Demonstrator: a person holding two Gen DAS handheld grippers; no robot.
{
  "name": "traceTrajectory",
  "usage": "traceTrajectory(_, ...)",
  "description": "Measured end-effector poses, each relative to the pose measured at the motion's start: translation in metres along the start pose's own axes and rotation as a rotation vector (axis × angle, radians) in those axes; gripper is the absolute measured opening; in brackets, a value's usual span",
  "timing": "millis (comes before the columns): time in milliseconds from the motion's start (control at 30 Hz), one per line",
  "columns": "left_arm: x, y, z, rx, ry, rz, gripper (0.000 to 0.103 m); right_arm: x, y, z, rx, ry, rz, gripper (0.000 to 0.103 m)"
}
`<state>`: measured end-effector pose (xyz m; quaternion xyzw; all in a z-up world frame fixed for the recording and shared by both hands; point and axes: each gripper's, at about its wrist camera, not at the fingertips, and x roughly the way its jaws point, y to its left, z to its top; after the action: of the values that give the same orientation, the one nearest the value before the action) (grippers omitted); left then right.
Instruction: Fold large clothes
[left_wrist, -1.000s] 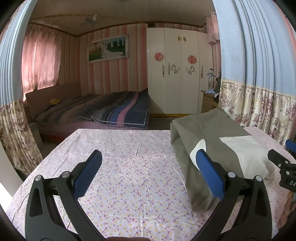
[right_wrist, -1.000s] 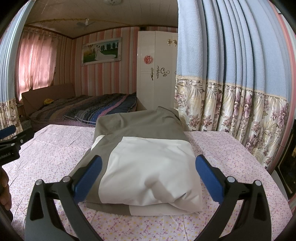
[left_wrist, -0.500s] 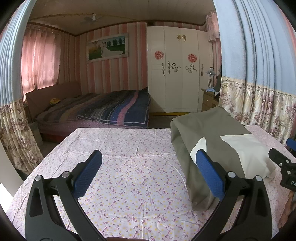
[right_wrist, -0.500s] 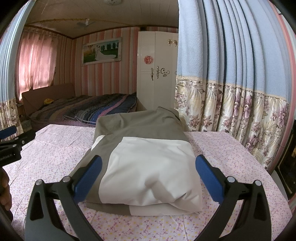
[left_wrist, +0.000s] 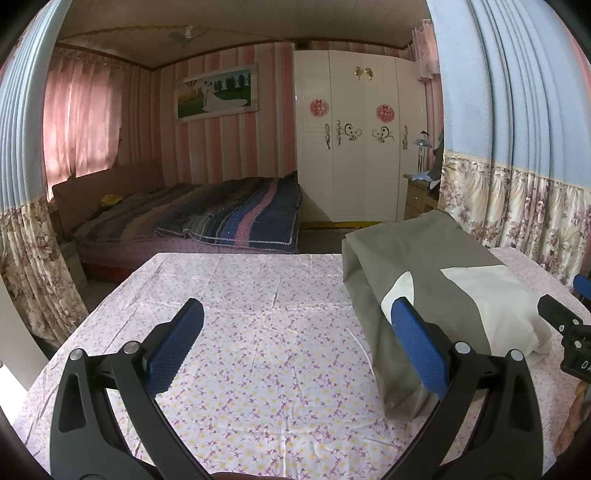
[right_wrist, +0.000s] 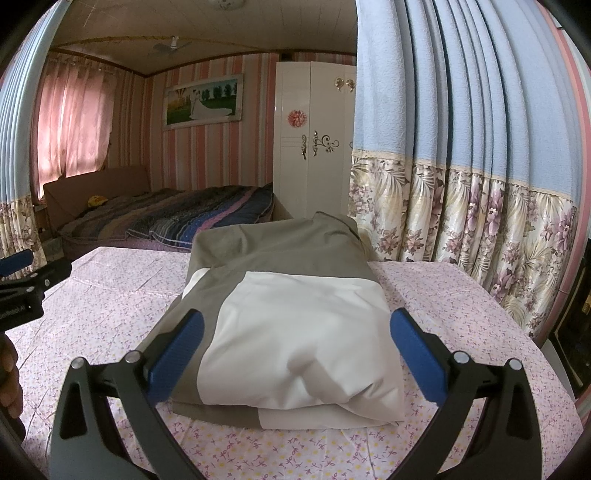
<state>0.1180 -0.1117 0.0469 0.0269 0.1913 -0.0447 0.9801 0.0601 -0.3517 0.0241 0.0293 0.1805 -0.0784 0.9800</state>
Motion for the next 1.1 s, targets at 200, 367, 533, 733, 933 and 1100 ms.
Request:
traceTrajectory(200, 0.0, 0.0005, 0.0002, -0.01, 0.008, 0.0, 0.1, 0.0003, -0.0013, 0.0004, -0.003, 0.003, 0.002, 0.101)
traceTrajectory(367, 0.0006, 0.0001, 0.0004, -0.012, 0.014, 0.002, 0.1, 0.0004, -0.0019, 0.0004, -0.004, 0.002, 0.003, 0.101)
traceTrajectory(533, 0.0006, 0.0001, 0.0, -0.011, 0.017, -0.004, 0.1, 0.0004, -0.0019, 0.0004, -0.004, 0.002, 0.004, 0.101)
traceTrajectory(733, 0.0011, -0.0015, -0.0003, -0.008, 0.018, -0.003, 0.1, 0.001, -0.0029, 0.0005, -0.004, 0.006, 0.002, 0.101)
traceTrajectory(933, 0.0021, -0.0035, -0.0027, 0.002, 0.013, 0.005, 0.1, 0.0013, -0.0081, 0.0009, -0.003, 0.004, 0.005, 0.101)
traceTrajectory(1100, 0.002, -0.0045, -0.0023, 0.001, 0.013, 0.003, 0.1, 0.0015, -0.0083, 0.0008, -0.004, 0.005, 0.004, 0.101)
